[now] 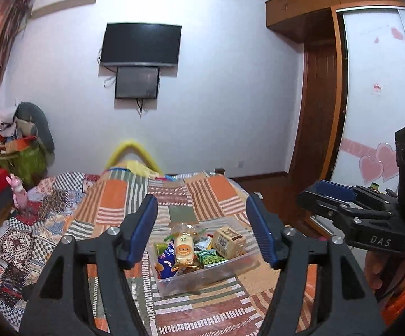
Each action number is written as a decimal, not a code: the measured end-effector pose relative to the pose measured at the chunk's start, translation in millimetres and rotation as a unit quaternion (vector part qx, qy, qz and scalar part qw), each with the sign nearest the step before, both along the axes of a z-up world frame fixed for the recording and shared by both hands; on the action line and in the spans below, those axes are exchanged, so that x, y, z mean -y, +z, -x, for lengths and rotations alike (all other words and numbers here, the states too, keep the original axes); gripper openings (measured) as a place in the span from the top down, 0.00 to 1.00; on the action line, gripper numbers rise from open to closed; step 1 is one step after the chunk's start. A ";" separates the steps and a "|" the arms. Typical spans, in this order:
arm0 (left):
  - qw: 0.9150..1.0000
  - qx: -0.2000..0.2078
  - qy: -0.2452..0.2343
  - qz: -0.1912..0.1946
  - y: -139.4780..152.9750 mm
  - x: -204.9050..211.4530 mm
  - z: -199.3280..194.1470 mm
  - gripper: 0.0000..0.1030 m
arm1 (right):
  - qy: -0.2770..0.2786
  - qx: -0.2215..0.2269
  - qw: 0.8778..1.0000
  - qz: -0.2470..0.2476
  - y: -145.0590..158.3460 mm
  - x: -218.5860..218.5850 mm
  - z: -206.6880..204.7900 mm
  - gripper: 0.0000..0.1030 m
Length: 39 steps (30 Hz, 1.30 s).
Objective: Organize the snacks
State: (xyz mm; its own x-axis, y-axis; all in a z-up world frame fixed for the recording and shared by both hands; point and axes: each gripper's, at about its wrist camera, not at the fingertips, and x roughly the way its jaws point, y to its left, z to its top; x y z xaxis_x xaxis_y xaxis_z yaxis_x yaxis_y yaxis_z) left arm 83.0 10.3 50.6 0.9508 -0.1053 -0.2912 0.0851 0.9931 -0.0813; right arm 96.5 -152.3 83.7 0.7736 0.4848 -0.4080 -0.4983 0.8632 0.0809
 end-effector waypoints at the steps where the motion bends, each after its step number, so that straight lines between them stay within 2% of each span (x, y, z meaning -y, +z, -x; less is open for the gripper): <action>1: 1.000 0.002 0.002 -0.001 1.1 0.4 2.8 0.32 | -0.003 0.004 1.000 -0.001 1.5 0.1 2.6 0.35; 5: 1.000 0.013 0.011 -0.002 4.6 3.7 16.5 0.26 | -0.012 0.019 1.000 -0.004 5.8 2.3 13.6 0.25; 9: 0.999 0.026 0.024 -0.011 4.0 7.1 26.5 0.12 | -0.027 0.029 0.999 -0.004 4.8 2.9 17.8 0.12; 13: 0.999 0.028 0.030 -0.010 2.1 8.3 33.0 0.01 | -0.042 0.034 0.999 -0.007 3.0 3.3 22.0 0.00; 39: 1.000 0.020 0.021 -0.010 -8.2 7.8 30.9 0.00 | -0.057 0.049 0.997 0.002 -0.6 5.0 35.9 0.00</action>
